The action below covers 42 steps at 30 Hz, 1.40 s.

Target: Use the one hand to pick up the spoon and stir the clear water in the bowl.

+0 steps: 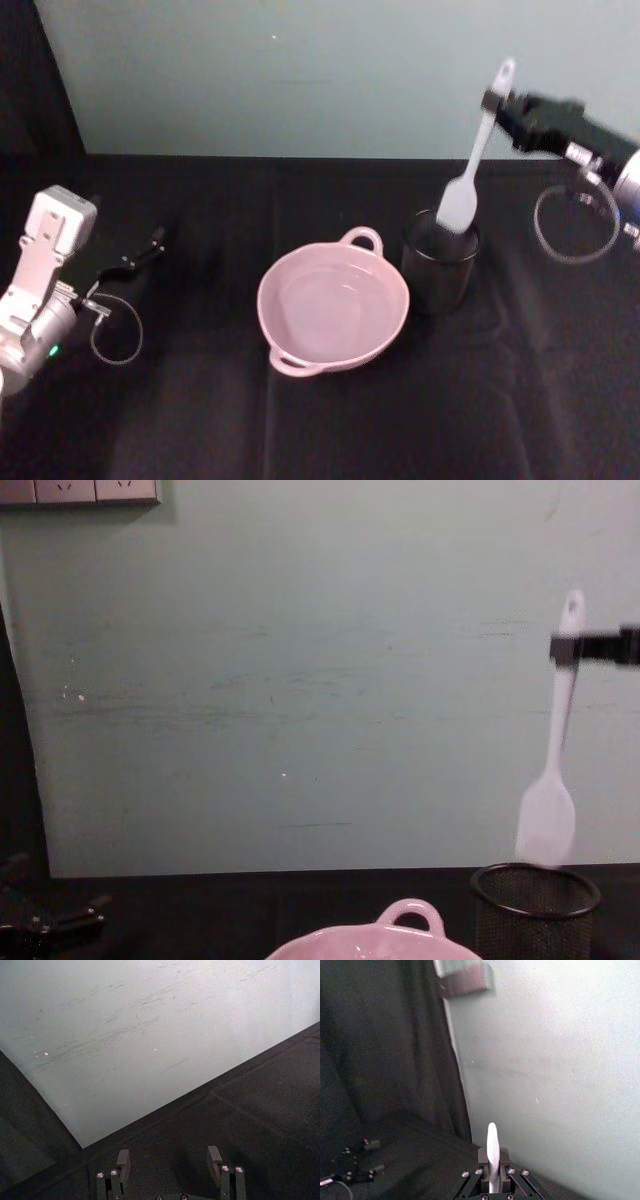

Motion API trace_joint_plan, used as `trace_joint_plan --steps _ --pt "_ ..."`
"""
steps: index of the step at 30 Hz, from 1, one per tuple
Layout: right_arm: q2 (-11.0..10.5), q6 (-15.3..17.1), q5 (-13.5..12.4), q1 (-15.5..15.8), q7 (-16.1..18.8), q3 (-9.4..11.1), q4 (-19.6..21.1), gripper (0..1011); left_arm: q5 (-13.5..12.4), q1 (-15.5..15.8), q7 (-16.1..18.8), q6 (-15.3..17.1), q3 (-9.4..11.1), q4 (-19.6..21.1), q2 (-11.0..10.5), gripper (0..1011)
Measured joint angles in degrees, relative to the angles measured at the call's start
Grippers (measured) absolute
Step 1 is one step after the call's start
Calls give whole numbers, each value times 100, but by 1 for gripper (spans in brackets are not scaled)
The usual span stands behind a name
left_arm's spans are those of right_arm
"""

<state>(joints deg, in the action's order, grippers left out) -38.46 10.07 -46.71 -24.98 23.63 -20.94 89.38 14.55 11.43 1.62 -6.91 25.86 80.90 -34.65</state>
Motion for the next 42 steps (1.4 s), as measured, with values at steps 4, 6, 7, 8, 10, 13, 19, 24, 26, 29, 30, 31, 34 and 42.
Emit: trace_joint_plan --steps 4,6,7,8,10,13,19,24,26,29,30,31,34,42 --pt "-67 5 56 -116 150 44 310 123 0 0 0 0 0 0 0 1011" --pt "-71 45 42 -208 282 28 438 123 0 0 0 0 0 0 0 1011" --pt "-68 53 40 -236 333 8 471 123 0 0 0 0 0 0 0 1011" --pt "-60 57 40 -267 379 -22 506 123 0 0 0 0 0 0 0 1011" --pt "-26 59 46 -344 514 -127 571 123 0 0 0 0 0 0 0 1011" --pt "98 6 77 -426 666 -316 539 123 0 0 0 0 0 0 0 1011" --pt "551 -419 190 -479 974 -711 19 123 0 0 0 0 0 0 0 1011" --pt "860 -808 517 -527 1252 -1060 -578 123 0 0 0 0 0 0 0 1011" --pt "925 -953 653 -538 1338 -1140 -734 123 0 0 0 0 0 -1 0 1011" --pt "1021 -1227 916 -556 1488 -1272 -1018 123 -1 0 0 0 0 0 0 1011" --pt "1036 -1279 968 -559 1514 -1290 -1064 123 0 0 0 0 0 0 0 1011" --pt "1071 -1396 1087 -560 1558 -1334 -1179 123 0 0 0 0 0 0 0 1011" --pt "1142 -1586 1282 -565 1600 -1387 -1403 123 0 0 0 0 0 0 0 1011" --pt "1122 -1702 1432 -443 1679 -1337 -1618 123 0 0 0 0 0 0 0 1011"
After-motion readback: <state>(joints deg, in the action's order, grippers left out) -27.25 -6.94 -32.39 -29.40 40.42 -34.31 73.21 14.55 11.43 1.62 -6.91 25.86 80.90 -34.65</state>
